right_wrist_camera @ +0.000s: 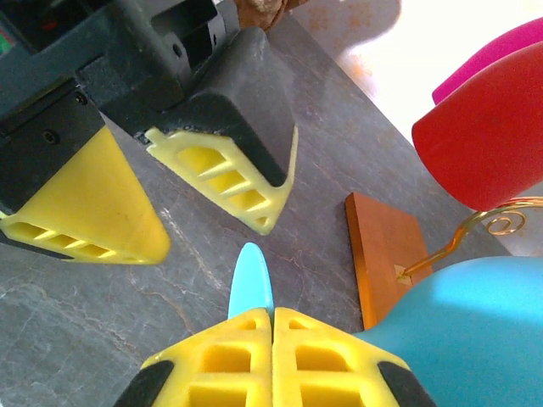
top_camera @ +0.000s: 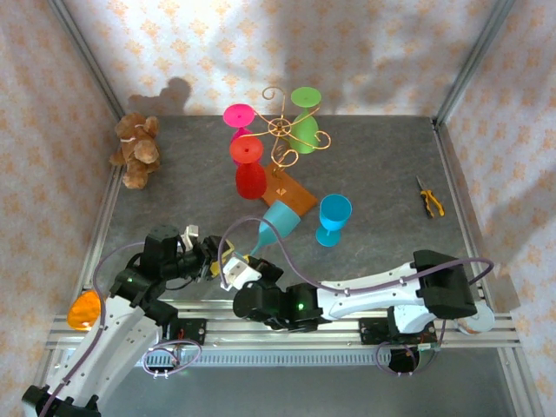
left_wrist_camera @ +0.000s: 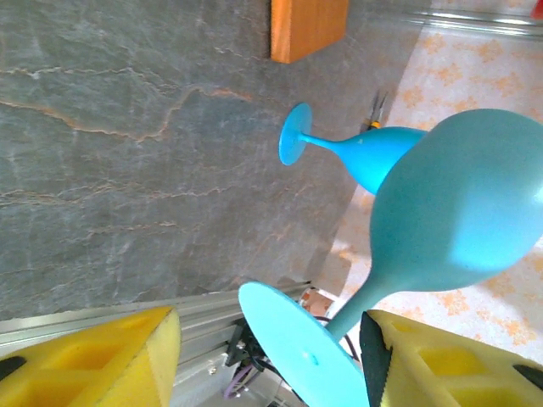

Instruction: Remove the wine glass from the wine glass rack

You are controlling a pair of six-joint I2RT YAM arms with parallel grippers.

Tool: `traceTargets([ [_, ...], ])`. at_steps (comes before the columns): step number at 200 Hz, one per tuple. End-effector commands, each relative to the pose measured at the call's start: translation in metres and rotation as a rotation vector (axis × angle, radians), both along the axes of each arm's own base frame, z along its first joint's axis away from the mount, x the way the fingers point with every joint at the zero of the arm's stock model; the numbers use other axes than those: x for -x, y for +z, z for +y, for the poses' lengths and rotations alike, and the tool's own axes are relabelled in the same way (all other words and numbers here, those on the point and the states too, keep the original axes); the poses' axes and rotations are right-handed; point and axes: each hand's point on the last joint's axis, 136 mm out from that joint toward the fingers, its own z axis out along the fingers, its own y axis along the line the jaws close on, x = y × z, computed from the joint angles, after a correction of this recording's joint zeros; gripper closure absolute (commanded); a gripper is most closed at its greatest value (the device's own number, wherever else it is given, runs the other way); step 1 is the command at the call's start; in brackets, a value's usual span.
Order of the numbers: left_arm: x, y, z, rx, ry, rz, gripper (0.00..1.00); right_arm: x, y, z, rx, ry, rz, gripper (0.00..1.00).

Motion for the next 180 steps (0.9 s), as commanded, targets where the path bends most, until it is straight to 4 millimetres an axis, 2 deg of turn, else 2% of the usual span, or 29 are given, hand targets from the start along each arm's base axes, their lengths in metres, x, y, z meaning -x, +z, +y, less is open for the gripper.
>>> traceTargets([
  [1,-0.004,0.018,-0.006,0.033,-0.024,-0.051,0.42,-0.006,0.004,0.002,-0.01,-0.055,-0.052,1.0],
  [57,-0.005,0.024,-0.008,0.011,-0.058,-0.054,0.42,-0.008,0.005,0.02,-0.02,-0.053,-0.085,1.0],
  [117,-0.003,0.018,-0.007,-0.002,-0.062,-0.053,0.45,-0.007,0.015,0.036,-0.018,-0.025,-0.131,1.0],
  [180,-0.005,0.016,-0.007,-0.006,-0.058,-0.058,0.66,-0.004,0.026,0.047,-0.045,0.011,-0.129,1.0],
])
